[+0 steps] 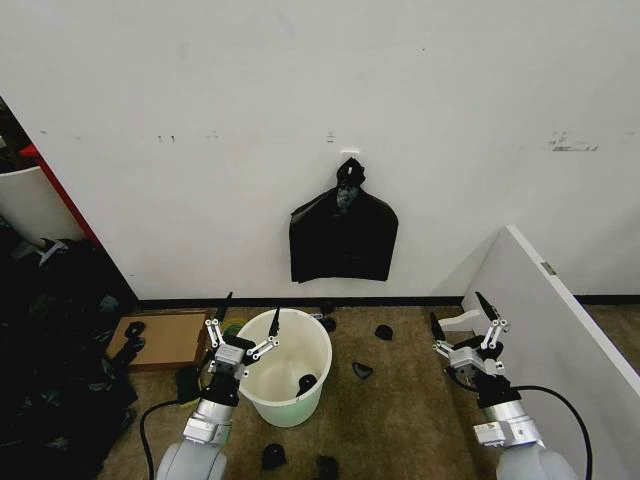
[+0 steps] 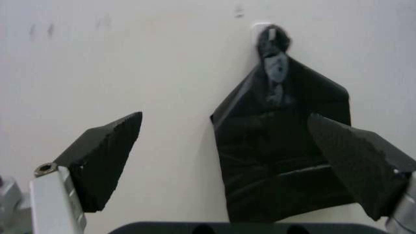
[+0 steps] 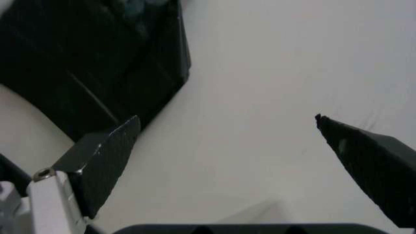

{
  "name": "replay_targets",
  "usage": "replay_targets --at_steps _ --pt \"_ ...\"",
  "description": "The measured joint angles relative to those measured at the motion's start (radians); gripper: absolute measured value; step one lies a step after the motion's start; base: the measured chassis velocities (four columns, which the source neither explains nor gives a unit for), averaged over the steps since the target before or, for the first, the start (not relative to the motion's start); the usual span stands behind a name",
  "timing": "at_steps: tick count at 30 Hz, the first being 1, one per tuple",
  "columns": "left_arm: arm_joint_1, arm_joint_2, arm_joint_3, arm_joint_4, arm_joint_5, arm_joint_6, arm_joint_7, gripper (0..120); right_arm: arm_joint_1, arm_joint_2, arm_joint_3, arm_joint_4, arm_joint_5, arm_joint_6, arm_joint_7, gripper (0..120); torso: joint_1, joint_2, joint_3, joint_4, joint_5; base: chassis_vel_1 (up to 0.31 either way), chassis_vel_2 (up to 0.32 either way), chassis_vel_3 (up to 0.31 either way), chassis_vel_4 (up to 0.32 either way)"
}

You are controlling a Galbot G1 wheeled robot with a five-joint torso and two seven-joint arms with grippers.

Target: Place the garbage bag over the trash bin.

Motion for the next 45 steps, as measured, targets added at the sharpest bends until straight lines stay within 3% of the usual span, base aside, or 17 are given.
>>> replay_targets --at_steps 2,4,7,12,17,25,30,37,38,41,45 --pt "0.005 0.011 0.007 -0.026 -0.142 0.065 -0.001 100 -0.019 -0.003 -0.036 0.024 0.214 -0.066 -0.009 100 0.000 0.000 0.000 0.0006 0.0002 0.000 0.000 0.000 0.000" --pt "-0.004 0.021 0.012 -0.043 -0.262 0.120 -0.008 100 -0.032 -0.004 -0.062 0.047 0.411 -0.122 -0.009 100 0.000 0.000 0.000 -0.0006 -0.0001 0.000 0.000 0.000 0.000" --pt "-0.008 0.029 0.014 -0.057 -0.337 0.161 -0.012 100 -0.026 -0.014 -0.091 0.076 0.585 -0.196 0.005 100 0.000 0.000 0.000 0.0001 -0.0001 0.000 0.000 0.000 0.000" --pt "-0.006 0.033 0.013 -0.069 -0.313 0.176 -0.006 100 -0.021 -0.020 -0.120 0.101 0.674 -0.282 0.056 100 0.000 0.000 0.000 0.0002 -0.0001 0.000 0.000 0.000 0.000" --pt "-0.006 0.026 0.009 -0.069 -0.255 0.162 0.004 100 0.007 -0.024 -0.119 0.077 0.649 -0.279 0.067 100 0.000 0.000 0.000 0.0000 0.0000 0.000 0.000 0.000 0.000" --pt "0.022 0.023 -0.004 -0.099 -0.272 0.142 0.003 100 0.069 -0.043 -0.147 0.048 0.695 -0.273 0.052 100 0.000 0.000 0.000 0.0000 -0.0001 0.000 0.000 0.000 0.000" --pt "0.049 0.033 -0.015 -0.125 -0.299 0.117 0.005 100 0.163 -0.056 -0.209 0.020 0.912 -0.296 0.008 100 0.000 0.000 0.000 -0.0002 -0.0002 0.000 0.000 0.000 0.000" --pt "0.097 0.039 -0.030 -0.157 -0.289 0.109 0.015 100 0.461 0.005 -0.321 -0.159 1.444 -0.332 -0.067 100 0.000 0.000 0.000 0.0004 0.0001 0.000 0.000 0.000 0.000" --pt "0.097 0.039 -0.030 -0.157 -0.289 0.109 0.015 100 0.461 0.005 -0.321 -0.159 1.444 -0.332 -0.067 100 0.000 0.000 0.000 0.0004 0.0001 0.000 0.000 0.000 0.000" --pt "0.118 0.033 -0.047 -0.155 -0.265 0.107 0.014 100 0.581 0.052 -0.341 -0.256 1.635 -0.377 -0.113 100 0.000 0.000 0.000 0.0000 -0.0003 0.000 0.000 0.000 0.000" --pt "0.128 0.028 -0.063 -0.147 -0.251 0.101 0.012 100 0.662 0.088 -0.343 -0.345 1.698 -0.384 -0.123 100 0.000 0.000 0.000 0.0003 -0.0004 0.000 0.000 0.000 0.000"
